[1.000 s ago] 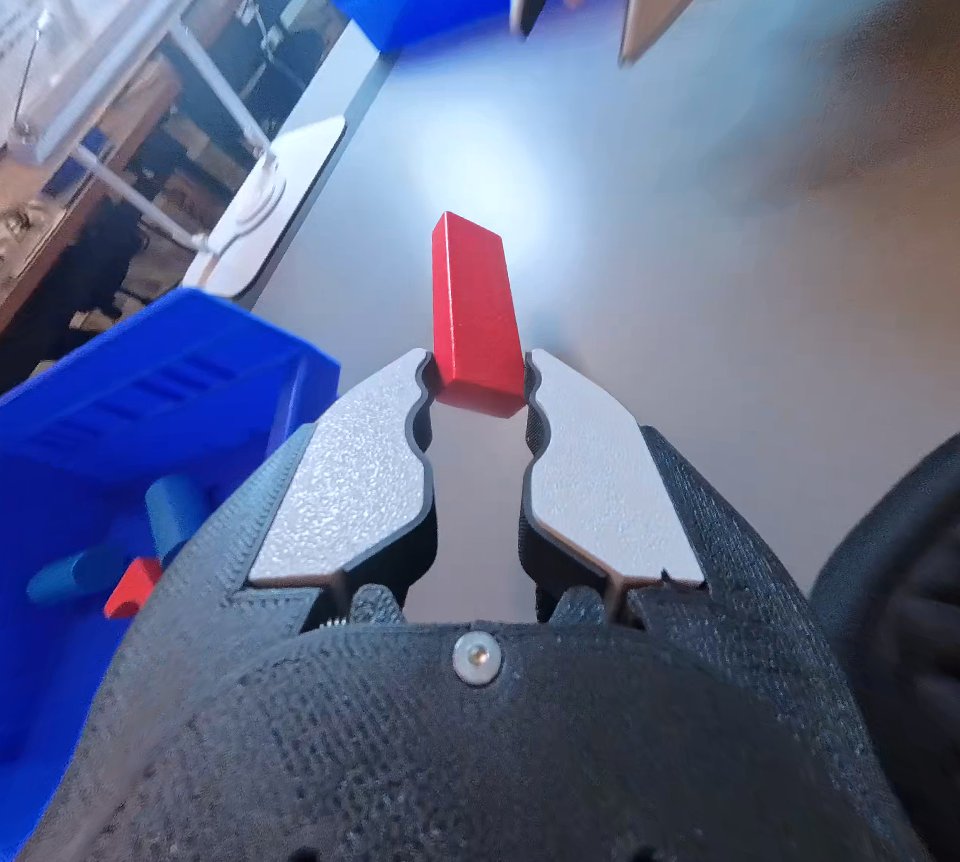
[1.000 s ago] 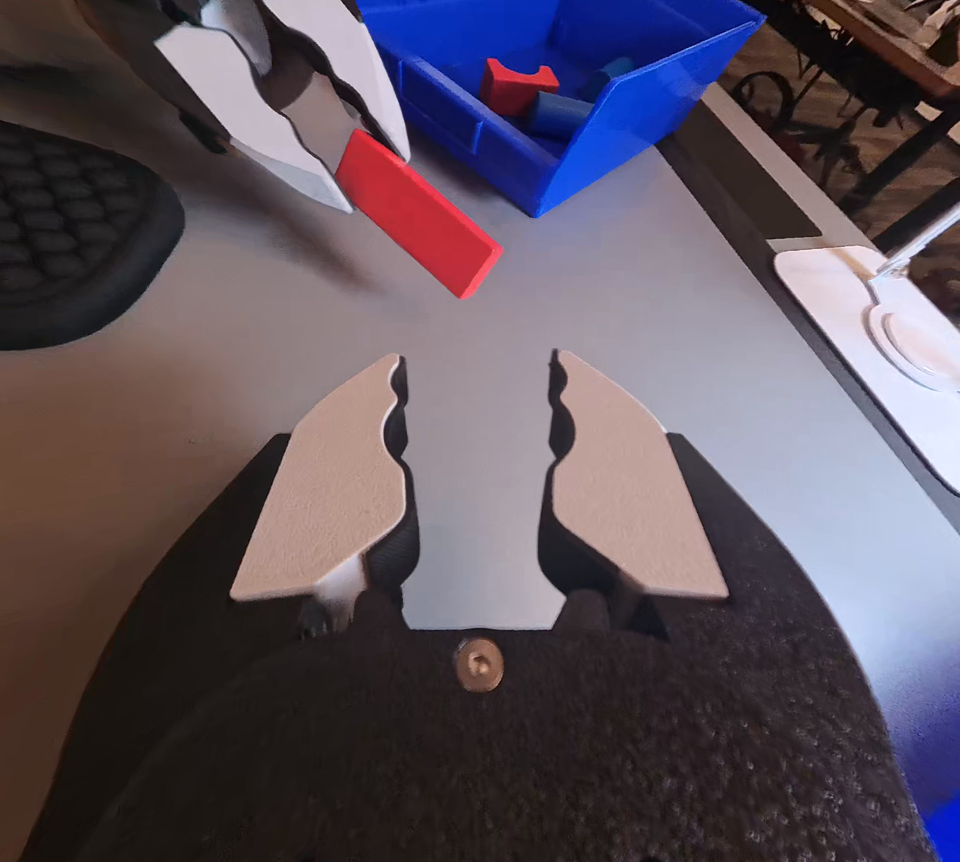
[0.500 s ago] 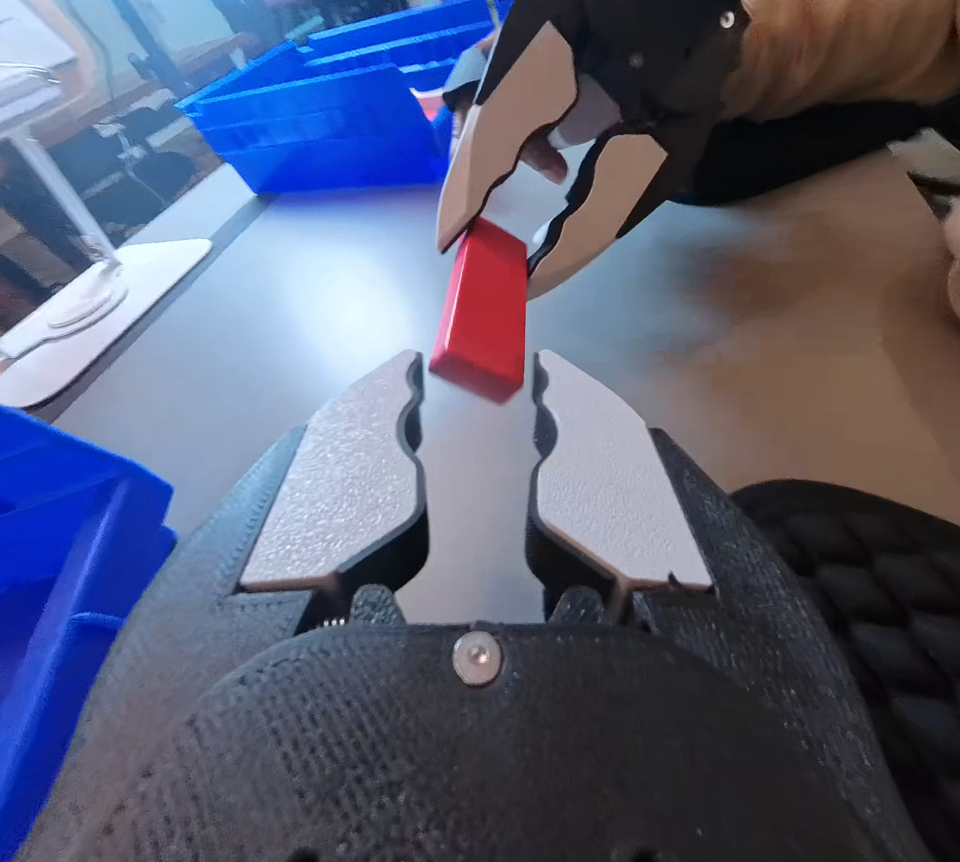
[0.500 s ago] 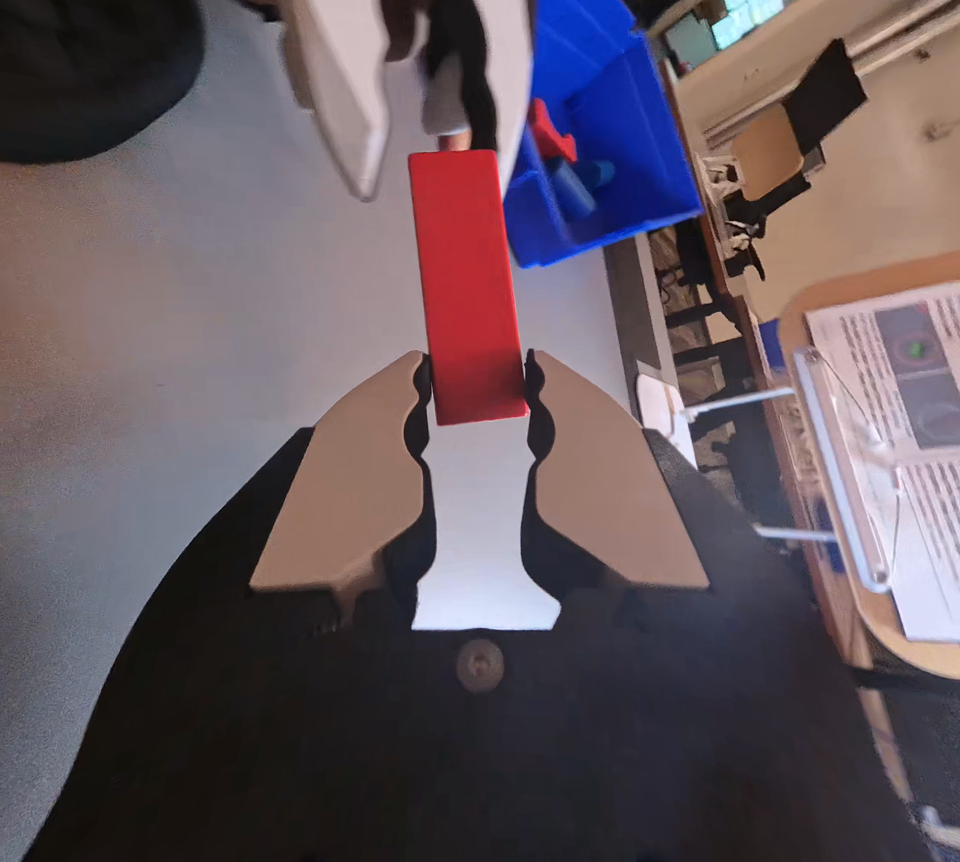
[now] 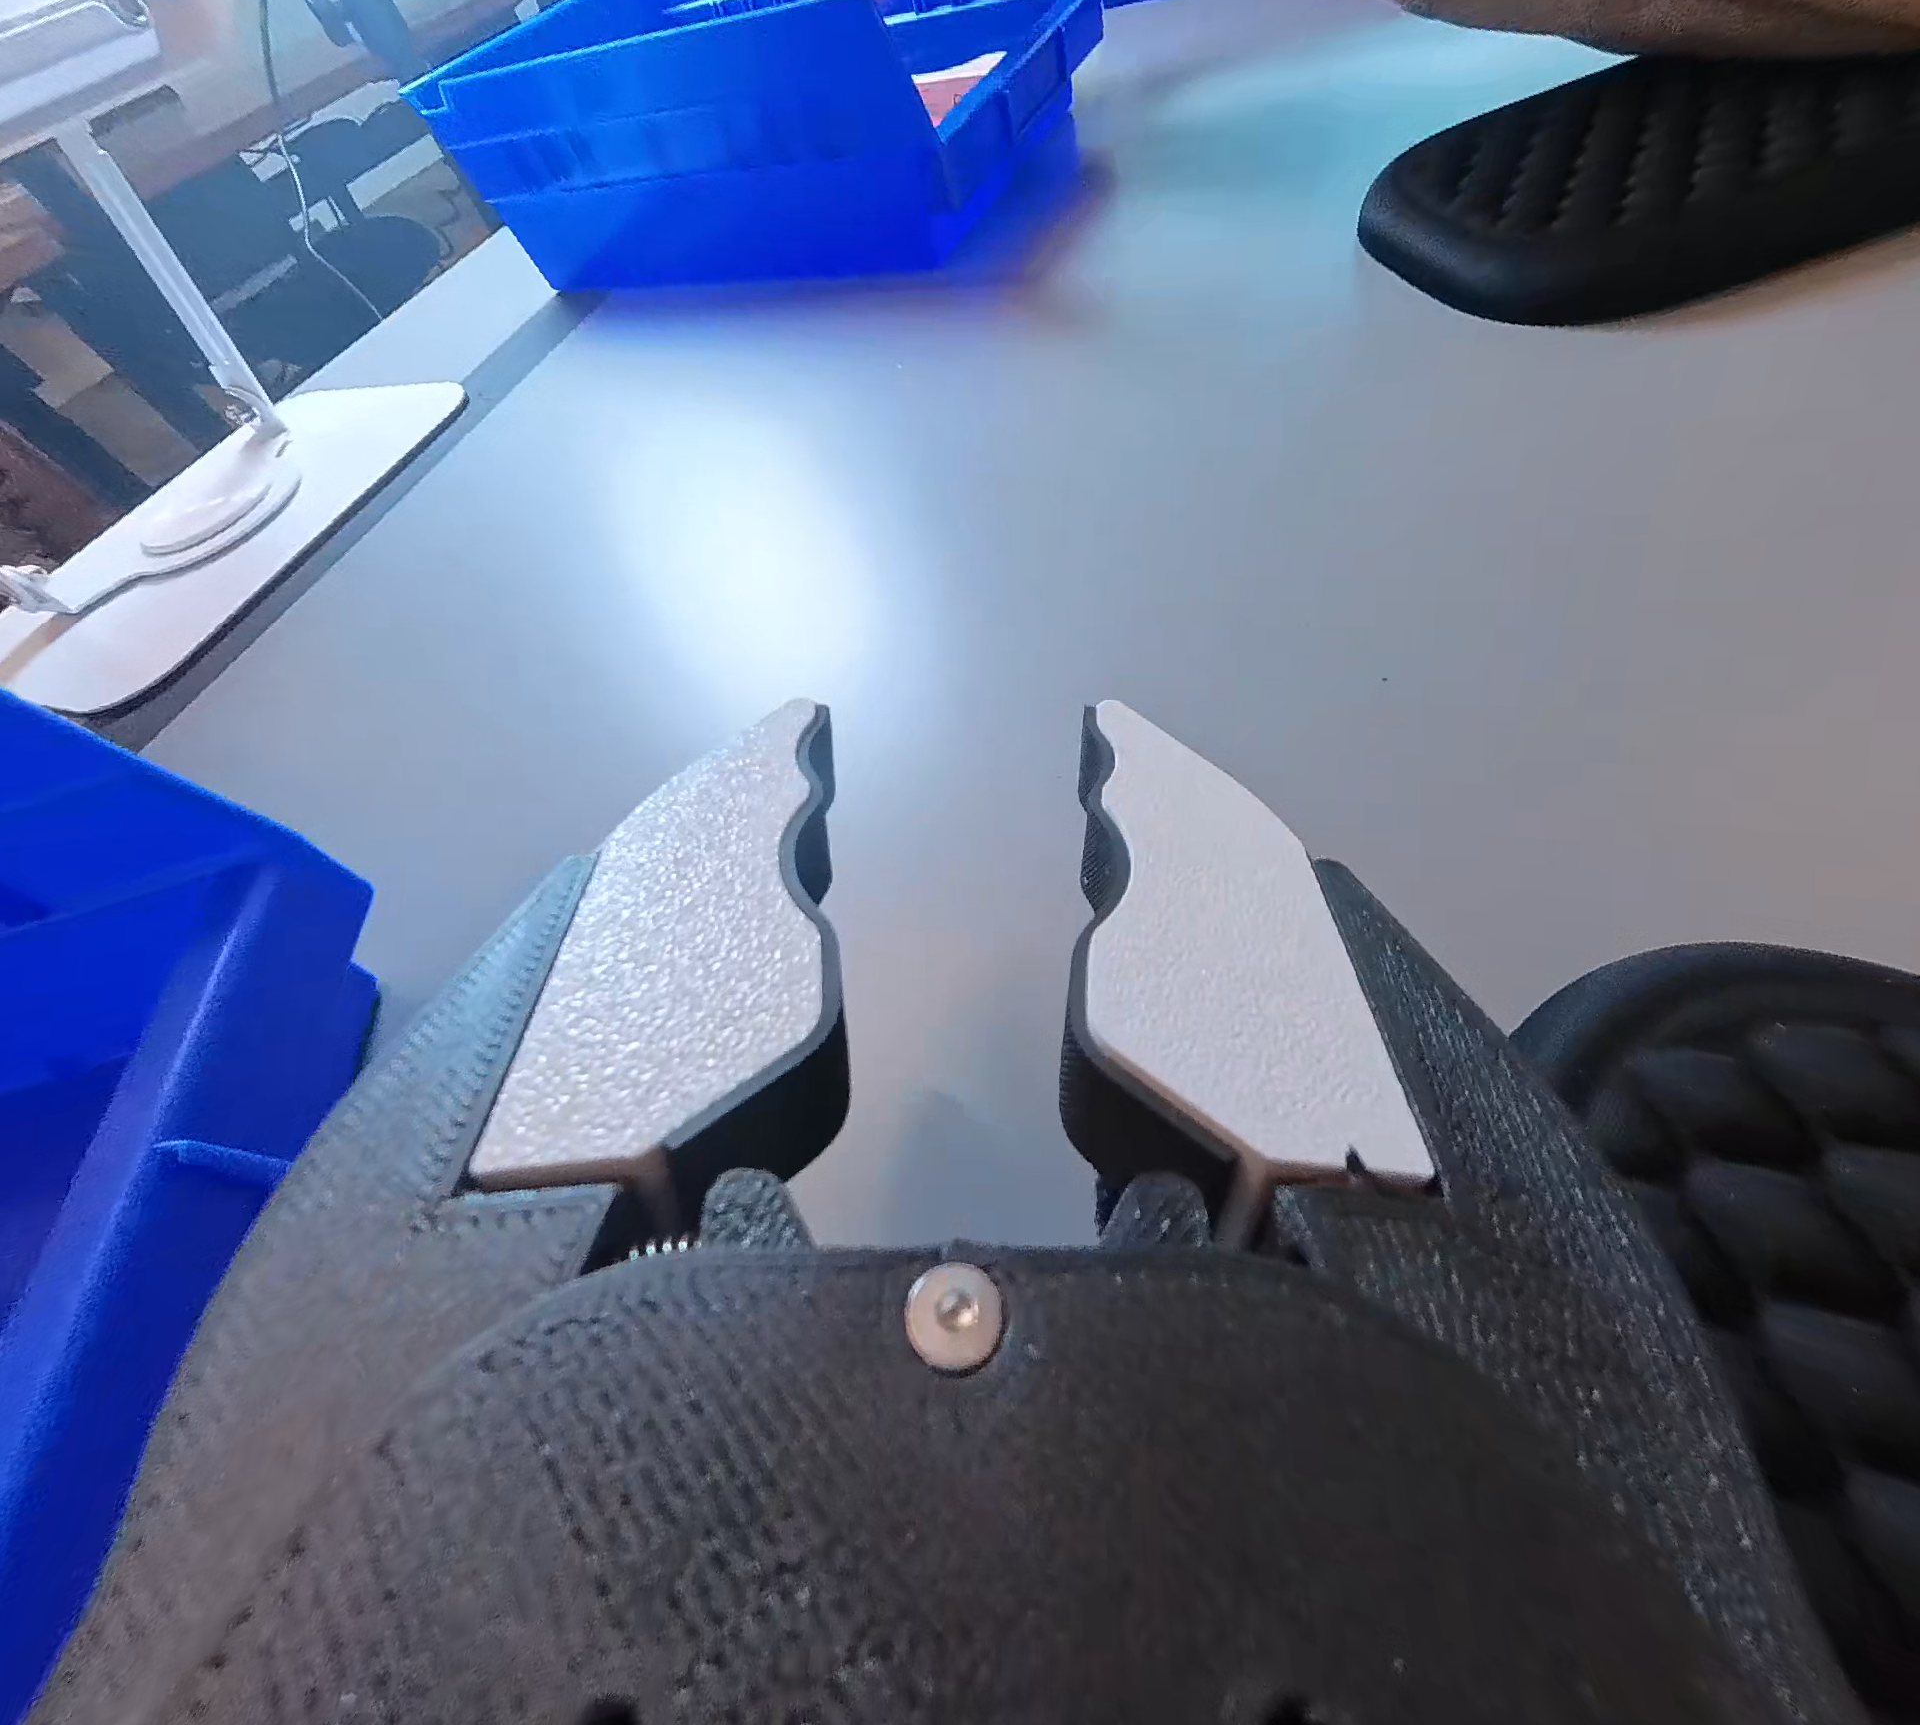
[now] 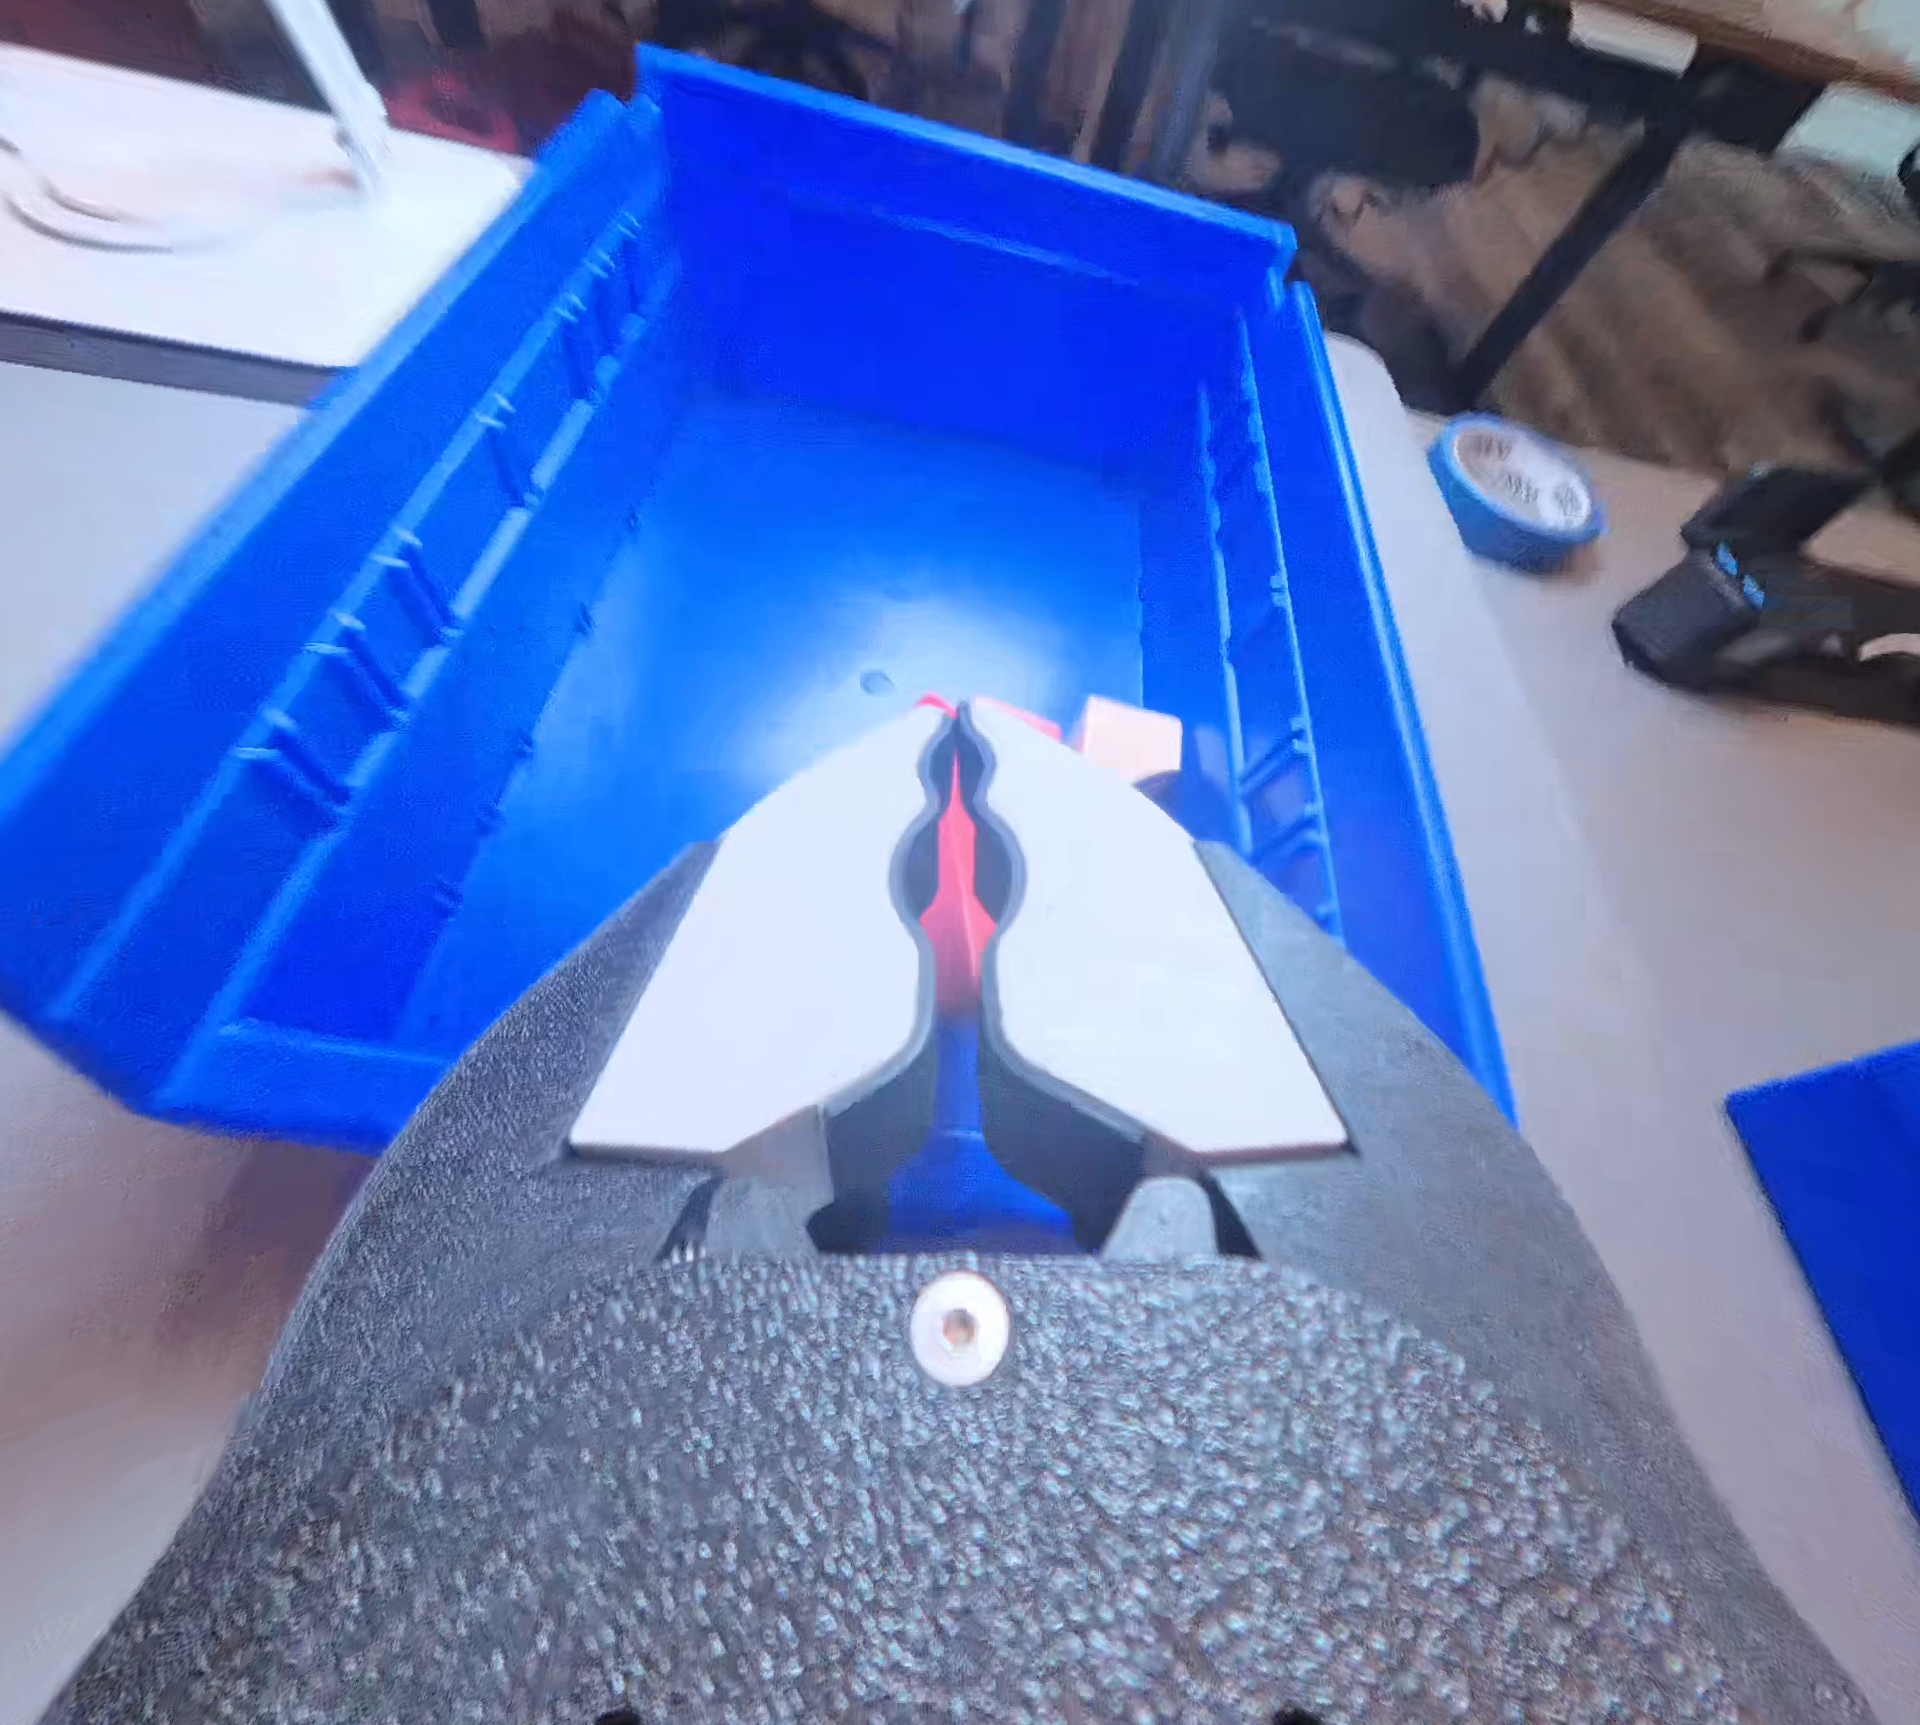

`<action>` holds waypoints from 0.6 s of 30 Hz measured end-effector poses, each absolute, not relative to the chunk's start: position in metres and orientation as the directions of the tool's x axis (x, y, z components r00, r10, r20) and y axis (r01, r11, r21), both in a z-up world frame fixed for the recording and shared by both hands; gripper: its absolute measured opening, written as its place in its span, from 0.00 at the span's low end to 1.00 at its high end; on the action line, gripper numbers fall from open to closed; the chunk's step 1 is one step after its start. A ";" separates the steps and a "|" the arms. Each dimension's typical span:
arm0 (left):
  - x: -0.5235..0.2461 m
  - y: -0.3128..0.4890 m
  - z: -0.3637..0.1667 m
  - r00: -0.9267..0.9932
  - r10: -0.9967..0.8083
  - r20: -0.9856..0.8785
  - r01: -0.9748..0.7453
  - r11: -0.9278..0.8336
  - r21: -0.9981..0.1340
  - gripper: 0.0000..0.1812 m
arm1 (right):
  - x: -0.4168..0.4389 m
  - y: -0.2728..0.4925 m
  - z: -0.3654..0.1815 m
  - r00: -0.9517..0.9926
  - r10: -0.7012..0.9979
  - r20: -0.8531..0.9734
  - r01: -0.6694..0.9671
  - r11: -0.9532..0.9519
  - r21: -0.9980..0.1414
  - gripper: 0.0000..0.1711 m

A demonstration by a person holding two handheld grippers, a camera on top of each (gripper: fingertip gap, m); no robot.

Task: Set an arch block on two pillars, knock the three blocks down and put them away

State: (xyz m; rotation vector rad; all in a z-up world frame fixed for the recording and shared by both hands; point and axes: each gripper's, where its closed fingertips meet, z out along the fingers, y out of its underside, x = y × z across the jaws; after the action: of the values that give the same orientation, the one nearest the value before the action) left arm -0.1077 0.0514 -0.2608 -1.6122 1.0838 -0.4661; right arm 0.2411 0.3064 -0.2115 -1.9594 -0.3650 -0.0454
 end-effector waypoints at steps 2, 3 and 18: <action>-0.108 0.051 -0.262 0.504 -0.832 -0.233 -0.415 0.004 -0.910 0.25 | 0.256 0.311 -0.230 0.962 0.191 0.195 0.261 -0.440 -0.859 0.01; -0.109 0.051 -0.261 0.504 -0.830 -0.237 -0.416 0.007 -0.909 0.25 | 0.261 0.312 -0.237 0.964 0.173 0.199 0.259 -0.478 -0.839 0.10; -0.123 0.065 -0.255 0.588 -0.776 -0.230 -0.391 -0.024 -0.920 0.23 | 0.152 0.255 -0.126 0.852 0.454 0.262 0.220 0.143 -0.965 0.25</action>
State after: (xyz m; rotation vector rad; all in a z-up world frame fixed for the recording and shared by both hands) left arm -0.1235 0.0655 -0.2554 -1.6379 0.9910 -0.4062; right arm 0.1520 0.2554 -0.1265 -1.4410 -0.5756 0.1822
